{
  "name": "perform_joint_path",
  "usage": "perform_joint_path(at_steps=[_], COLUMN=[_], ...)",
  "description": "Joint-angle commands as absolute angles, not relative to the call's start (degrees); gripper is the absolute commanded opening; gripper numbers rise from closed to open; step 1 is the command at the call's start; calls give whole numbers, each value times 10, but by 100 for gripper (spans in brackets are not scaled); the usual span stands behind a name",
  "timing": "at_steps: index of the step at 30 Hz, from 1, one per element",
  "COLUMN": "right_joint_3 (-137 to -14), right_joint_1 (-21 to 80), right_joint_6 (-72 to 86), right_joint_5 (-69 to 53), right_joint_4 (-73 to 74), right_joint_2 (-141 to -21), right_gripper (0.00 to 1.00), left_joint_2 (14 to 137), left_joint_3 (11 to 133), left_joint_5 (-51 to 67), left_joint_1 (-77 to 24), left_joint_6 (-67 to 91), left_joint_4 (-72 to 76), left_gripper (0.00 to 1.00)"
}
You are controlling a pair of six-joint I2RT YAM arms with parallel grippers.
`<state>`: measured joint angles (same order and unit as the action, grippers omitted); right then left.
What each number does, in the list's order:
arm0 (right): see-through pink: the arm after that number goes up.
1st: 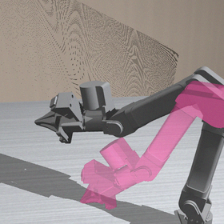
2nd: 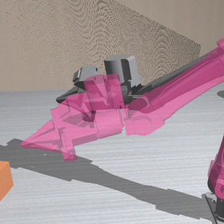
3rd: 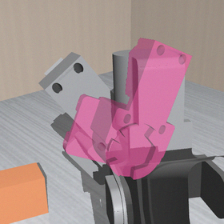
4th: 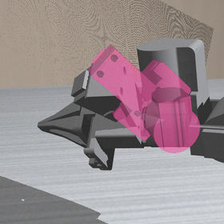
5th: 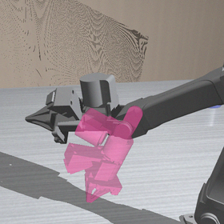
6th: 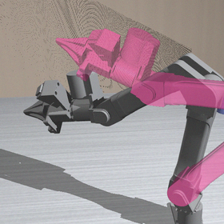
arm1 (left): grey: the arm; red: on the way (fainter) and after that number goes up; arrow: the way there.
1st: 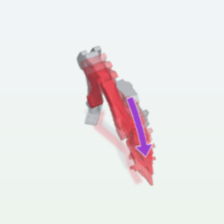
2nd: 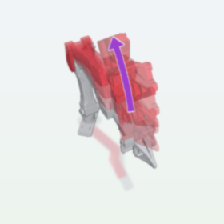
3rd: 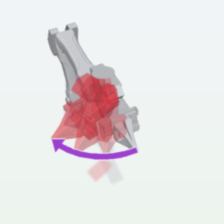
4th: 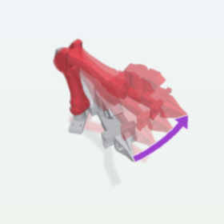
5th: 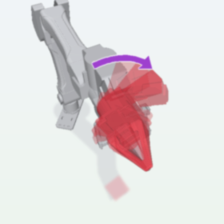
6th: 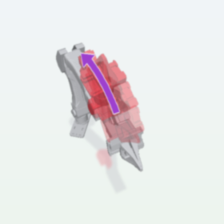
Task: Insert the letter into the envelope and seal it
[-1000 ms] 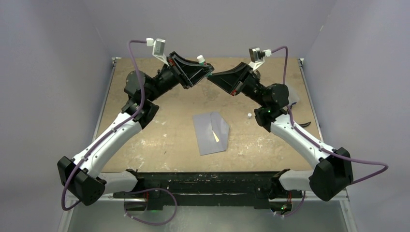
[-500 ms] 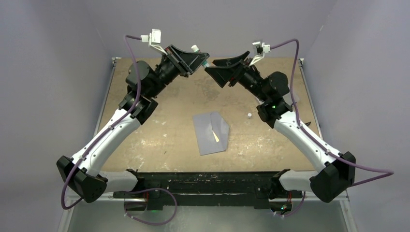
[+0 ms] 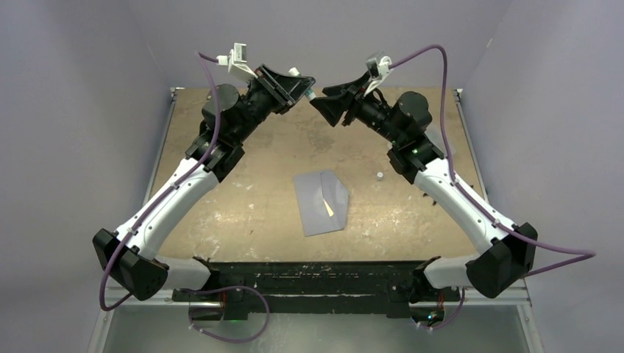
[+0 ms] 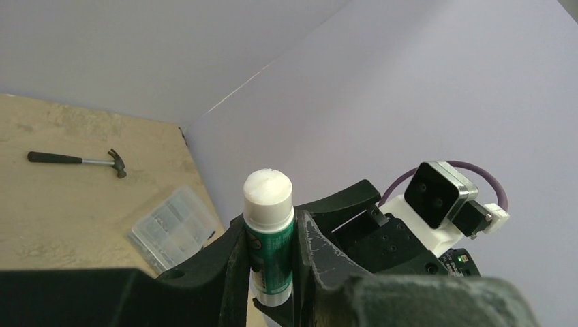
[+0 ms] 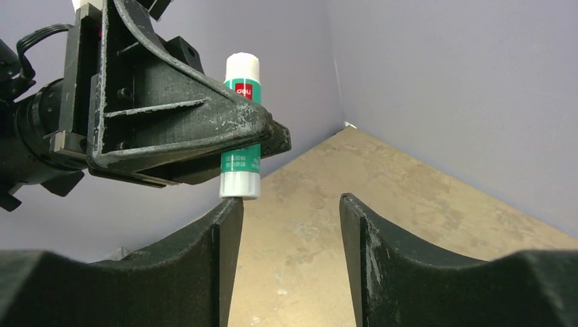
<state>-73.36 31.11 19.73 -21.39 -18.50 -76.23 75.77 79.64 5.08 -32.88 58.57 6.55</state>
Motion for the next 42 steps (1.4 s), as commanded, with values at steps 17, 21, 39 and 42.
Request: perform_joint_path(at_steps=[17, 21, 39, 42], right_joint_3=[-759, -723, -522, -505], right_joint_1=[315, 315, 311, 305], right_joint_6=[311, 409, 1166, 1121], right_joint_5=[-271, -263, -48, -114], right_joint_4=[-266, -324, -948, -958], right_joint_2=[-776, -755, -775, -783], right_gripper=[22, 0, 0, 31], left_joint_2=[749, 730, 692, 690], left_joint_3=[802, 771, 661, 667], left_joint_5=[69, 81, 269, 240], left_joint_1=[-325, -324, -323, -323], left_joint_6=[588, 589, 456, 458], left_joint_4=[88, 138, 514, 474], left_gripper=[0, 0, 0, 0])
